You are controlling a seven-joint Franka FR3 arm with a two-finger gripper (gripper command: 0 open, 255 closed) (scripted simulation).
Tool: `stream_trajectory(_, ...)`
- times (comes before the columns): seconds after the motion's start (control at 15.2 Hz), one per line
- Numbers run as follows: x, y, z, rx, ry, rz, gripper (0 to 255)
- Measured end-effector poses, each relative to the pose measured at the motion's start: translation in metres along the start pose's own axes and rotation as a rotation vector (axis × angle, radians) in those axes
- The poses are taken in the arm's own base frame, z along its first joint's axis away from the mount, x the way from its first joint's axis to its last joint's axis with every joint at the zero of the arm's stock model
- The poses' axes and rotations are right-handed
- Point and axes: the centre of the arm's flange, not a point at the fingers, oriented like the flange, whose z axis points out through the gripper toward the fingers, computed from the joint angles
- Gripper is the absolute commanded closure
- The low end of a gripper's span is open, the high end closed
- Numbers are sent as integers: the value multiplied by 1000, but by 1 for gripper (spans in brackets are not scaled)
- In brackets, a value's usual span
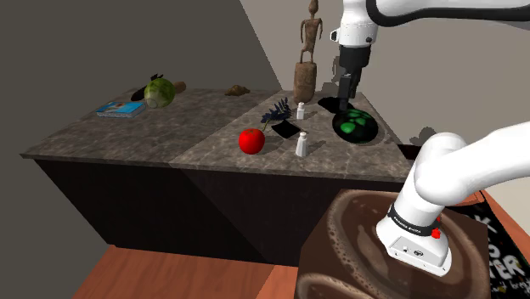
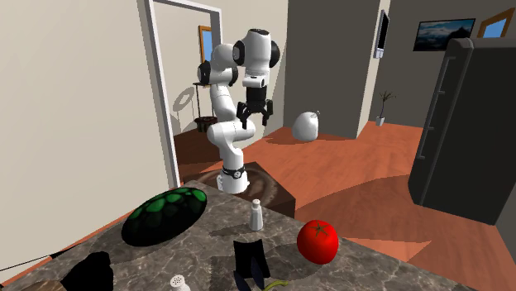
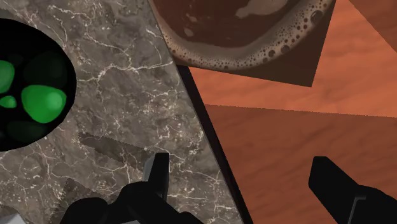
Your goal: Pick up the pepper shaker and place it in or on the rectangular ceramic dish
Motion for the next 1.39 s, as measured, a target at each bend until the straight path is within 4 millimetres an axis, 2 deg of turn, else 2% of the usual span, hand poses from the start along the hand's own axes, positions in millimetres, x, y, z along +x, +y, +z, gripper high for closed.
stream_trajectory(0.13, 3, 3, 5, 2, 2, -1, 0)
stream_trajectory(0.4, 25, 19, 37, 14, 25, -9, 0)
stream_trajectory(0.99, 85, 69, 124, 44, 85, -29, 0)
stream_trajectory(1.39, 134, 98, 178, 63, 127, -42, 0)
